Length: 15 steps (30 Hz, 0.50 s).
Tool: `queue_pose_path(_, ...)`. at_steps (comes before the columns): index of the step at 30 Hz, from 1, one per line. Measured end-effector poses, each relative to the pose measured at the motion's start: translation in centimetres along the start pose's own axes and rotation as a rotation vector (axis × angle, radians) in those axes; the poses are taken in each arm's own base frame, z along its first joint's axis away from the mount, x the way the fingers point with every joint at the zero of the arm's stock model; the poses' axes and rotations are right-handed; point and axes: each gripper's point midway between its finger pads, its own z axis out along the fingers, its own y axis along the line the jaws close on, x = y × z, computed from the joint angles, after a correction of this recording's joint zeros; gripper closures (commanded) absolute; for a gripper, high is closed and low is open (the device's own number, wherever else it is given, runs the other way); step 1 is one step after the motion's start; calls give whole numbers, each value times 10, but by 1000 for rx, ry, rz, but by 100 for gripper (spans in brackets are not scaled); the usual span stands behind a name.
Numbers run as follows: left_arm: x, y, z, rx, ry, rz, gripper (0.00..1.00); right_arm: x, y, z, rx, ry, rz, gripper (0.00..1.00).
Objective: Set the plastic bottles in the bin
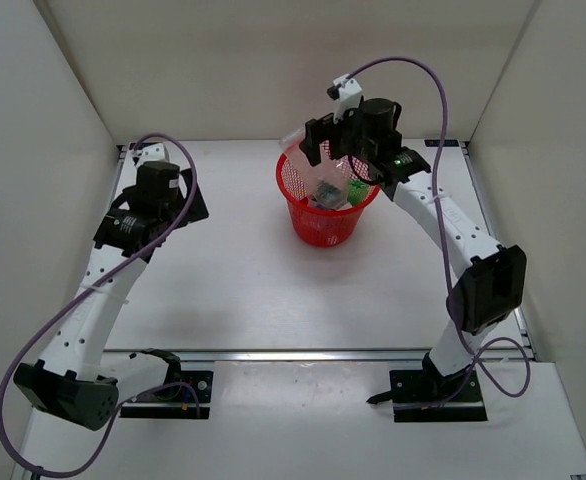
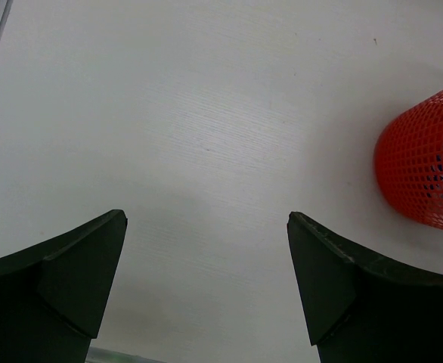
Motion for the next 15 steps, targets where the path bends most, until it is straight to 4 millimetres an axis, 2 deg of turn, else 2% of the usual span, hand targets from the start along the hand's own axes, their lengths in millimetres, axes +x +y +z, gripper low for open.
queue_pose_path(4,-1,-5,1,21,-1,4,1,-25,2,-25,10,-55,-18,5)
queue_pose_path(5,-1,-6,1,25,-2,4,1,-31,3,-33,16,-67,-21,1)
queue_pose_path(10,-5,-14,-1,62,4,8,1,-49,-8,-86,100,-83,55,1)
queue_pose_path(12,-7,-17,1,67,11,11,1,-43,-31,-114,168,-56,147,1)
queue_pose_path(13,-6,-17,3,67,18,12,1,-34,-48,-130,224,-33,198,1)
queue_pose_path(15,-1,-18,9,68,50,15,2,1,-84,-164,371,49,317,1)
